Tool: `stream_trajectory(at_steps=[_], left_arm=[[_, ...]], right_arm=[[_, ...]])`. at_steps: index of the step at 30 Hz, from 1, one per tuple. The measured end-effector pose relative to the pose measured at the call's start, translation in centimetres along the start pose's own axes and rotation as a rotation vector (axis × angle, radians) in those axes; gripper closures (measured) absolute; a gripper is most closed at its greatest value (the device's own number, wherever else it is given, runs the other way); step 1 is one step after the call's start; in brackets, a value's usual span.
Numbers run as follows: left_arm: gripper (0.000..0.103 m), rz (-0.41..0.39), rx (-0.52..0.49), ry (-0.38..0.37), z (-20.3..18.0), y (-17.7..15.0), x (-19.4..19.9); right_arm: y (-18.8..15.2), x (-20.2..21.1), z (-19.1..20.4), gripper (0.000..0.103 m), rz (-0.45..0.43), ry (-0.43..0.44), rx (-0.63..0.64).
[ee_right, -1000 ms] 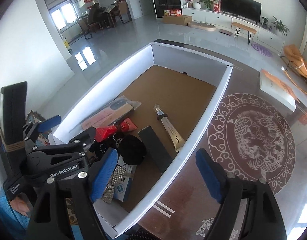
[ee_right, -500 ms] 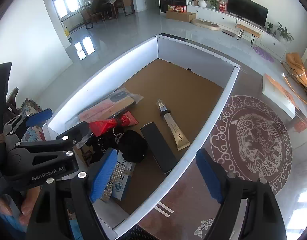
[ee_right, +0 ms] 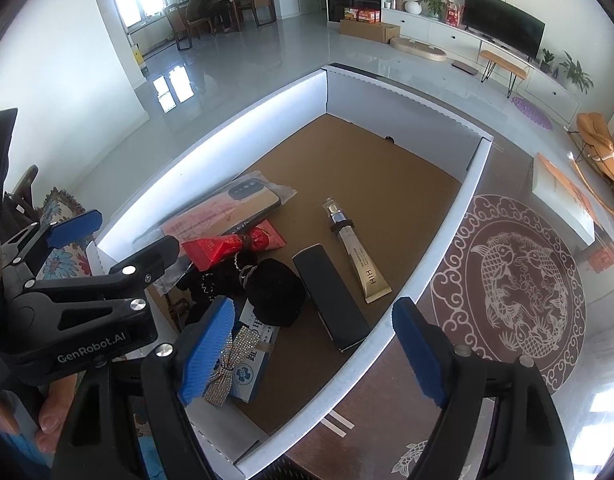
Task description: Organize objects
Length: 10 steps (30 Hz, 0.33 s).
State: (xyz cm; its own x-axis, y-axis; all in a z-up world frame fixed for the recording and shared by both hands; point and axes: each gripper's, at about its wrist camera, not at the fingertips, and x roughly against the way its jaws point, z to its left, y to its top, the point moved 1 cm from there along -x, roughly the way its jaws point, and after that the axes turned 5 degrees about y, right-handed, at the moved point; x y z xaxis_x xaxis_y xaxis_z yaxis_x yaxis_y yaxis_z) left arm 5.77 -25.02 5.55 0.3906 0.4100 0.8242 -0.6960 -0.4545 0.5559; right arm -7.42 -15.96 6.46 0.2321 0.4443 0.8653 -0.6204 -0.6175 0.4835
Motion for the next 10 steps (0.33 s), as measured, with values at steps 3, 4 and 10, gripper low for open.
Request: stream_trajectory(at_steps=[3,4,10], left_arm=[[0.007,0.018,0.008,-0.034,0.08,0.00,-0.14],[0.007,0.020,0.011,-0.040,0.11,0.03,-0.16],[0.007,-0.035,0.051,-0.041,0.51,-0.12,0.55]], right_arm=[[-0.01,-0.05,0.00,0.021,0.000,-0.002,-0.001],[0.00,-0.08,-0.01,0.021,0.001,-0.003,-0.002],[0.16,-0.12,-0.12,0.021,-0.005,-0.002,-0.010]])
